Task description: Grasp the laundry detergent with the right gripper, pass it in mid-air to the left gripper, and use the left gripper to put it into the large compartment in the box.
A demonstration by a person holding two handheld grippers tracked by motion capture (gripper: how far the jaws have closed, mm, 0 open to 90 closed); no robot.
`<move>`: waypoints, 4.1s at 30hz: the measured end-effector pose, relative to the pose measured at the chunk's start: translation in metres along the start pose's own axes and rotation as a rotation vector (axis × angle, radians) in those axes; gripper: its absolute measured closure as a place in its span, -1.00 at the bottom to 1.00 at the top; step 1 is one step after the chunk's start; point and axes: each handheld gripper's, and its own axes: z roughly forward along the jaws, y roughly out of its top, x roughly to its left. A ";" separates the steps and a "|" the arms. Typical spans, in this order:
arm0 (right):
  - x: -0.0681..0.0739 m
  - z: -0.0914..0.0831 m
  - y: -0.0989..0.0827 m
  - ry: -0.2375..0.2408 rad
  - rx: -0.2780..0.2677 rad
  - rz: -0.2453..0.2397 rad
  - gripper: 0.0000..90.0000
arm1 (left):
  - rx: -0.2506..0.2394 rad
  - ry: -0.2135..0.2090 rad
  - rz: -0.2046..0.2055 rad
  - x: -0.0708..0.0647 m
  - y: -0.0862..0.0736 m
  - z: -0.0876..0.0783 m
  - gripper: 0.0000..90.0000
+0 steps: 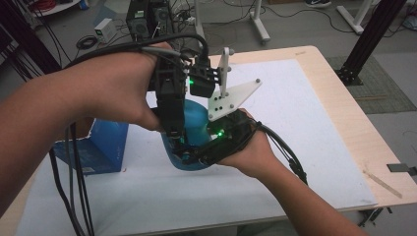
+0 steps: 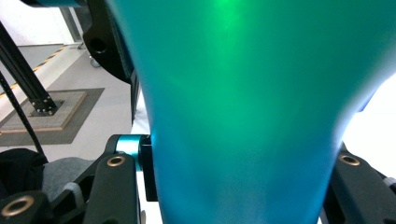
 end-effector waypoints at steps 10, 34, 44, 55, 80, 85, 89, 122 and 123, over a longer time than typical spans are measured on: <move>0.003 -0.004 0.003 -0.030 -0.032 -0.010 -0.17 | -0.005 0.006 -0.007 -0.001 -0.003 -0.008 -0.12; -0.008 -0.065 0.011 -0.203 0.083 0.041 -0.94 | -0.026 -0.007 -0.175 0.011 -0.064 -0.048 -0.13; -0.012 -0.086 0.025 -0.282 0.264 -0.025 -0.99 | -0.045 -0.019 -0.350 0.020 -0.111 -0.088 -0.13; -0.014 -0.102 0.042 -0.300 0.331 -0.076 -0.99 | -0.083 -0.027 -0.711 0.039 -0.170 -0.120 -0.13; -0.015 -0.095 0.029 -0.293 0.317 -0.048 -0.99 | -0.009 -0.028 -1.160 0.080 -0.230 -0.073 -0.13; -0.016 -0.099 0.027 -0.298 0.316 -0.037 -0.99 | 0.014 -0.021 -1.053 0.086 -0.229 -0.044 -0.13; -0.016 -0.101 0.025 -0.305 0.316 -0.029 -0.98 | 0.019 -0.014 -0.983 0.090 -0.229 -0.022 -0.13; -0.015 -0.097 0.018 -0.336 0.324 0.011 -0.98 | 0.026 -0.030 -0.544 0.102 -0.234 0.077 -0.16; -0.015 -0.098 0.018 -0.336 0.323 0.011 -0.98 | 0.025 -0.034 -0.547 0.103 -0.234 0.077 -0.17</move>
